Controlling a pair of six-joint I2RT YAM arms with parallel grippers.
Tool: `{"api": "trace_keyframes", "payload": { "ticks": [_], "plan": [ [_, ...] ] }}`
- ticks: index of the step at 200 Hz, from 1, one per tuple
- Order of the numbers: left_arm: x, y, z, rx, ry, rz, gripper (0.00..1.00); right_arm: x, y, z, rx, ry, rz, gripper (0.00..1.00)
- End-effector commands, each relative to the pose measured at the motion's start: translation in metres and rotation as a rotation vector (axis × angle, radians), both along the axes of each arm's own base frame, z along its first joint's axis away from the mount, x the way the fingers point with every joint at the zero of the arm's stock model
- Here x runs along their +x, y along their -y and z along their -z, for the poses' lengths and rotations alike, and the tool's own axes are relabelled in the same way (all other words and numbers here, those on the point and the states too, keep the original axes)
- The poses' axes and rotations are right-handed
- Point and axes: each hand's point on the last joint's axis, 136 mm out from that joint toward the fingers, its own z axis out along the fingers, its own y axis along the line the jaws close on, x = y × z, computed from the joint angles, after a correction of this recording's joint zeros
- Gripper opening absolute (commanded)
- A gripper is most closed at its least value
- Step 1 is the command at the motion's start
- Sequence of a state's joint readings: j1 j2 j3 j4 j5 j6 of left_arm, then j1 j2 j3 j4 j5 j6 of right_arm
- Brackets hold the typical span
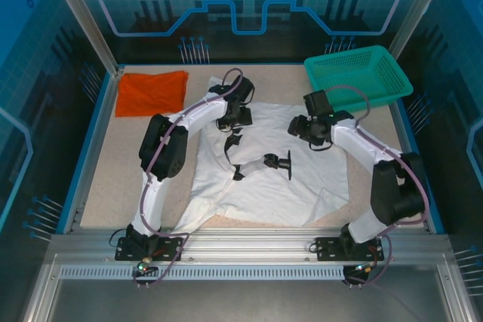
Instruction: Fold and stack the t-shirts
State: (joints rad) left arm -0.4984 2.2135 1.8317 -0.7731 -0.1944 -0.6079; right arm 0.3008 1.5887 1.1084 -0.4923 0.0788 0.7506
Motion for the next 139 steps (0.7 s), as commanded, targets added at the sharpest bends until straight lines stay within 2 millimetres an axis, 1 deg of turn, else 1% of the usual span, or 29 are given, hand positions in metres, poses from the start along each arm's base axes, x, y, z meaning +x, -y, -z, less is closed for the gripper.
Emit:
{"api": "trace_keyframes", "payload": {
  "ticks": [1,4,5,40,48,69,101,126,133,139],
  "plan": [
    [0.005,-0.023,-0.012,0.071,0.019,-0.081,0.69,0.023,-0.006,-0.003,-0.007,0.031,-0.017,0.59],
    [0.004,-0.024,-0.013,0.074,0.019,-0.083,0.69,0.025,-0.007,-0.004,-0.005,0.034,-0.020,0.59],
    [0.004,-0.025,-0.013,0.076,0.019,-0.084,0.69,0.026,-0.007,-0.002,-0.006,0.027,-0.020,0.59],
    [-0.010,-0.044,-0.018,0.128,0.032,-0.138,0.70,0.046,-0.014,0.011,-0.011,-0.001,-0.036,0.59],
    [-0.013,-0.047,-0.019,0.128,0.038,-0.151,0.70,0.051,-0.016,0.011,-0.007,0.003,-0.039,0.59],
    [-0.018,-0.048,-0.019,0.112,0.040,-0.164,0.71,0.061,-0.021,0.018,-0.005,-0.008,-0.051,0.58],
    [-0.023,-0.047,-0.012,0.096,0.013,-0.179,0.74,0.073,-0.026,0.032,-0.007,-0.035,-0.061,0.59],
    [-0.028,-0.055,-0.011,0.091,0.019,-0.190,0.77,0.080,-0.029,0.040,-0.009,-0.045,-0.067,0.59],
    [-0.029,-0.057,-0.009,0.072,0.012,-0.194,0.76,0.082,-0.030,0.043,-0.010,-0.049,-0.069,0.59],
    [-0.029,-0.057,-0.005,0.048,0.003,-0.194,0.73,0.084,-0.031,0.045,-0.011,-0.053,-0.071,0.59]
  ]
}}
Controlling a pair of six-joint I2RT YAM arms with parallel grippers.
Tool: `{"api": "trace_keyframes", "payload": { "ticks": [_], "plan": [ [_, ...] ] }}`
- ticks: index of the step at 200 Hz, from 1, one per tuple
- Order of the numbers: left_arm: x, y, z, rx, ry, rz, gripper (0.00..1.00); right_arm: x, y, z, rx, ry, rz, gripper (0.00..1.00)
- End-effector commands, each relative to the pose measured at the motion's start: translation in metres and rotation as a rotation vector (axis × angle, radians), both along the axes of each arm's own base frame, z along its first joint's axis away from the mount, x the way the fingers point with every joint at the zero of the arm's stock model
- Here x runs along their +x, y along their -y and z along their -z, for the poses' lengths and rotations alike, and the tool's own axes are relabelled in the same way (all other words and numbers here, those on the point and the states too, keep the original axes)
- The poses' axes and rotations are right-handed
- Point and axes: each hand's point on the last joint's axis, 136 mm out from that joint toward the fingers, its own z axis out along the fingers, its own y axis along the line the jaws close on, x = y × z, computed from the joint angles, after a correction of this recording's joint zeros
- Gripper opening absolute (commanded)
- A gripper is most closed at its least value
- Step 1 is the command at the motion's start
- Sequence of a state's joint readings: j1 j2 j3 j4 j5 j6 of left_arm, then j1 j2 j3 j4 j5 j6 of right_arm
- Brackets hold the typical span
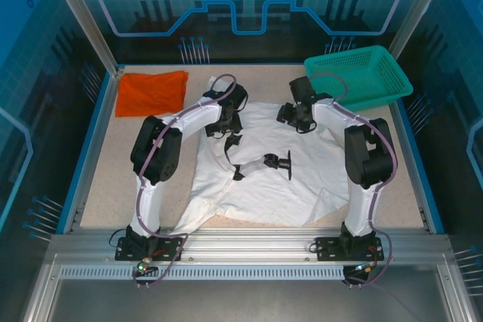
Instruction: Fold and stack the t-shirts
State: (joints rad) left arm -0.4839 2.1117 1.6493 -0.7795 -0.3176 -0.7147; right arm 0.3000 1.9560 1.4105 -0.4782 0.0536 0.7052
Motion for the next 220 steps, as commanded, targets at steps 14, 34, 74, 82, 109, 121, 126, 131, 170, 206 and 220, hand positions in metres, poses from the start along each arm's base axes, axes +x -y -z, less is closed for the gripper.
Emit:
{"api": "trace_keyframes", "payload": {
  "ticks": [14,34,74,82,109,121,126,131,170,206,220],
  "plan": [
    [0.000,-0.010,-0.005,-0.117,0.005,-0.056,0.66,0.013,-0.004,0.008,-0.001,-0.012,-0.021,0.59],
    [0.004,-0.006,-0.006,-0.167,0.014,-0.046,0.62,0.014,-0.005,0.015,-0.002,-0.025,-0.019,0.59],
    [0.013,0.002,-0.009,-0.182,0.005,-0.025,0.55,0.015,-0.007,0.021,0.003,-0.031,-0.019,0.58],
    [0.015,0.004,-0.009,-0.187,0.008,-0.024,0.52,0.016,-0.007,0.022,0.002,-0.029,-0.018,0.59],
    [0.021,0.009,-0.012,-0.204,0.012,-0.019,0.36,0.015,-0.007,0.026,0.001,-0.036,-0.018,0.58],
    [0.023,0.008,-0.016,-0.194,0.018,-0.012,0.24,0.015,-0.007,0.027,0.003,-0.041,-0.020,0.58],
    [0.024,0.006,-0.018,-0.193,0.021,-0.009,0.19,0.016,-0.008,0.028,0.003,-0.041,-0.021,0.58],
    [0.024,0.005,-0.020,-0.193,0.024,-0.005,0.15,0.016,-0.007,0.029,0.002,-0.042,-0.020,0.58],
    [0.022,-0.012,-0.026,-0.263,0.020,0.000,0.16,0.018,-0.006,0.035,0.003,-0.052,-0.014,0.57],
    [0.011,0.004,-0.020,-0.303,-0.028,0.027,0.45,0.018,-0.008,0.037,0.018,-0.056,-0.009,0.57],
    [0.008,0.009,-0.016,-0.299,-0.040,0.027,0.49,0.018,-0.007,0.037,0.015,-0.055,-0.007,0.57]
  ]
}}
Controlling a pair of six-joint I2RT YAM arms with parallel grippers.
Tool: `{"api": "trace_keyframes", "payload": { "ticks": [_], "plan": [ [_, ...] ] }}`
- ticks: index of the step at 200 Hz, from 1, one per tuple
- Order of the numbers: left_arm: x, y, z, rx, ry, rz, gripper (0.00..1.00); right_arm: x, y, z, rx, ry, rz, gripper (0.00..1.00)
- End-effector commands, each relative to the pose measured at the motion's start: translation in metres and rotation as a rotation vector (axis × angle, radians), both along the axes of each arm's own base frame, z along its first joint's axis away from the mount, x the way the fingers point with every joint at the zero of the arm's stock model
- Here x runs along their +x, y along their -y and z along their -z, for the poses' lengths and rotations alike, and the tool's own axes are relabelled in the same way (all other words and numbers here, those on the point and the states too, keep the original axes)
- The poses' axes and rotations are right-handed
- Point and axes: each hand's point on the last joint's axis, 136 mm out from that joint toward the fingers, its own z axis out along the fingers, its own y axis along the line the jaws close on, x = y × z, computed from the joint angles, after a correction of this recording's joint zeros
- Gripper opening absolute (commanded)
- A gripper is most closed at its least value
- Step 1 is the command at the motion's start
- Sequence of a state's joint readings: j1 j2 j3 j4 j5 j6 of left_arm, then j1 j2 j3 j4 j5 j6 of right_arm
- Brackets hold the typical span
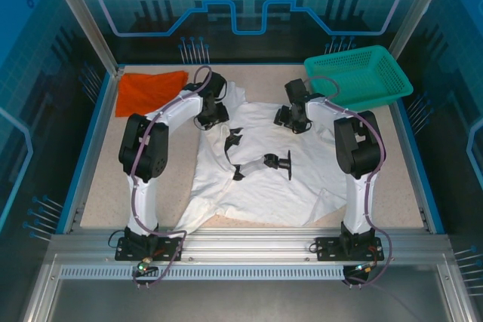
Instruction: Fold and stack the t-shirts
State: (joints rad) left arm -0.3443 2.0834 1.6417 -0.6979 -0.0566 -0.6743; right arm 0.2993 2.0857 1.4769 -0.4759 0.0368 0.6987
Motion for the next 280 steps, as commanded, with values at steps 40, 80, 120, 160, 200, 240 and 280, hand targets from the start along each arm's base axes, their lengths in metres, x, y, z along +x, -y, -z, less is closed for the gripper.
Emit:
{"api": "trace_keyframes", "payload": {
  "ticks": [40,80,120,160,200,240,280],
  "plan": [
    [-0.018,0.033,0.006,0.013,-0.057,0.078,0.51,0.007,-0.001,0.003,0.021,0.003,0.002,0.57],
    [-0.015,0.019,0.014,0.117,-0.071,0.066,0.47,0.008,0.002,0.005,0.030,0.000,0.007,0.57],
    [-0.017,0.020,0.018,0.157,-0.077,0.079,0.45,0.009,0.004,0.007,0.035,-0.001,0.012,0.57],
    [-0.012,0.022,0.019,0.159,-0.068,0.077,0.18,0.009,0.004,0.008,0.036,-0.004,0.011,0.57],
    [-0.008,0.017,0.010,0.159,-0.045,0.082,0.00,0.009,0.007,0.011,0.037,-0.008,0.017,0.56],
    [-0.002,-0.007,-0.022,0.075,0.028,0.164,0.00,0.009,0.011,0.018,0.047,-0.018,0.030,0.55],
    [-0.003,-0.056,-0.031,0.032,0.047,0.242,0.00,0.009,0.014,0.025,0.060,-0.033,0.046,0.54]
  ]
}}
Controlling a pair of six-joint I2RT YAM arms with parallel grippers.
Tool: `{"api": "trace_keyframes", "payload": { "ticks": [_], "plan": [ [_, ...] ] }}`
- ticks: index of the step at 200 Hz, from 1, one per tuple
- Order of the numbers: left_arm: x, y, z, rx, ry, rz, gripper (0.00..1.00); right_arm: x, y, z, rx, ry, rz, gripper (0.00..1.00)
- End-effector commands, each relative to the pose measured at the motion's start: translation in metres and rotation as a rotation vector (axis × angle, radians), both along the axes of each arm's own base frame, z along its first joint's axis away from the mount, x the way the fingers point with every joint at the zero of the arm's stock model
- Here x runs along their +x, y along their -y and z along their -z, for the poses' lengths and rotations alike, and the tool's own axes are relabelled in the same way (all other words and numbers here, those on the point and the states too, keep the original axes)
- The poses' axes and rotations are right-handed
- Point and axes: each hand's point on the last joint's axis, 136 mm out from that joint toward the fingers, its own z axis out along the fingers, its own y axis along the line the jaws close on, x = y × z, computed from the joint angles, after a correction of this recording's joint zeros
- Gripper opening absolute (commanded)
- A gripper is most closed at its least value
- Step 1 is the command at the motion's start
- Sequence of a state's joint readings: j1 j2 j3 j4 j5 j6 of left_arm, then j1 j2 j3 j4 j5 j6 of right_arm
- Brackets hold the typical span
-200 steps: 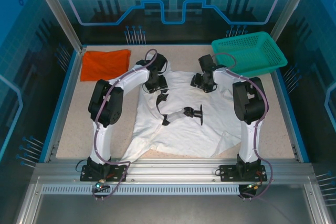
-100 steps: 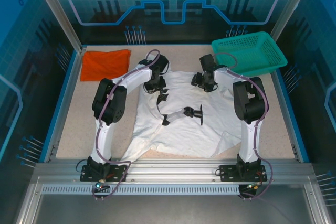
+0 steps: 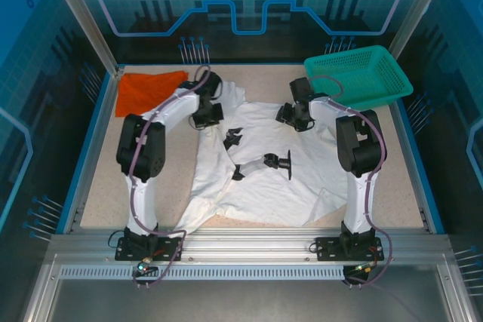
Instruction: Fold and stack the t-shirts
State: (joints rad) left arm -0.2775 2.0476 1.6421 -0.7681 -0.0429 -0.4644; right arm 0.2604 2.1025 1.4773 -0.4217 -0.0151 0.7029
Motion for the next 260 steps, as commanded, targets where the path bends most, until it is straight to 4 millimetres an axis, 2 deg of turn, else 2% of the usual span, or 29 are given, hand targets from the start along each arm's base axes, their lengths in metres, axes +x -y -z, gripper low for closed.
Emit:
{"api": "trace_keyframes", "payload": {
  "ticks": [1,25,40,44,51,54,71,81,87,100,107,116,126,146,167,182,198,218,260],
  "plan": [
    [0.001,-0.025,-0.020,-0.030,0.049,0.110,0.00,-0.004,0.008,0.024,0.004,-0.056,0.023,0.54],
    [0.000,-0.062,-0.014,-0.028,0.037,0.108,0.00,-0.005,0.007,0.026,0.010,-0.058,0.024,0.54],
    [-0.001,-0.101,-0.012,-0.013,0.052,0.026,0.06,-0.006,0.006,0.027,0.015,-0.058,0.021,0.54],
    [0.000,-0.111,-0.012,-0.009,0.059,-0.008,0.11,-0.006,0.006,0.027,0.015,-0.059,0.021,0.54],
    [0.000,-0.130,-0.011,-0.001,0.070,-0.074,0.33,-0.006,0.006,0.028,0.018,-0.060,0.023,0.54],
    [0.001,-0.137,-0.010,0.003,0.072,-0.100,0.36,-0.006,0.006,0.028,0.020,-0.059,0.022,0.54],
    [-0.001,-0.172,-0.006,0.023,0.035,-0.225,0.32,-0.006,0.006,0.029,0.024,-0.060,0.023,0.55],
    [-0.007,-0.194,-0.004,0.063,-0.008,-0.321,0.39,-0.007,0.005,0.030,0.028,-0.062,0.022,0.55],
    [-0.012,-0.207,-0.005,0.088,-0.029,-0.376,0.40,-0.007,0.005,0.030,0.030,-0.061,0.023,0.55],
    [-0.022,-0.223,-0.011,0.103,-0.045,-0.468,0.35,-0.008,0.005,0.029,0.032,-0.059,0.024,0.55],
    [-0.025,-0.225,-0.018,0.105,-0.039,-0.493,0.41,-0.008,0.005,0.029,0.033,-0.057,0.024,0.55],
    [-0.025,-0.215,-0.028,0.070,-0.011,-0.483,0.55,-0.008,0.005,0.028,0.034,-0.054,0.025,0.55],
    [-0.024,-0.194,-0.037,0.024,0.015,-0.456,0.60,-0.008,0.005,0.029,0.033,-0.054,0.025,0.55],
    [-0.030,-0.134,-0.044,-0.045,0.013,-0.373,0.65,-0.008,0.004,0.029,0.036,-0.055,0.021,0.55],
    [-0.043,-0.066,-0.036,-0.194,-0.019,-0.353,0.69,-0.008,0.003,0.028,0.036,-0.053,0.019,0.56],
    [-0.054,-0.031,-0.029,-0.260,-0.026,-0.377,0.73,-0.009,0.004,0.028,0.035,-0.052,0.020,0.56],
    [-0.066,-0.011,-0.021,-0.253,-0.044,-0.396,0.74,-0.010,0.004,0.028,0.035,-0.052,0.020,0.56],
    [-0.083,0.010,-0.013,-0.164,-0.067,-0.362,0.75,-0.009,0.004,0.028,0.035,-0.050,0.020,0.56],
    [-0.113,0.032,-0.001,0.156,-0.079,-0.143,0.76,-0.009,0.004,0.029,0.036,-0.054,0.019,0.56]
  ]
}}
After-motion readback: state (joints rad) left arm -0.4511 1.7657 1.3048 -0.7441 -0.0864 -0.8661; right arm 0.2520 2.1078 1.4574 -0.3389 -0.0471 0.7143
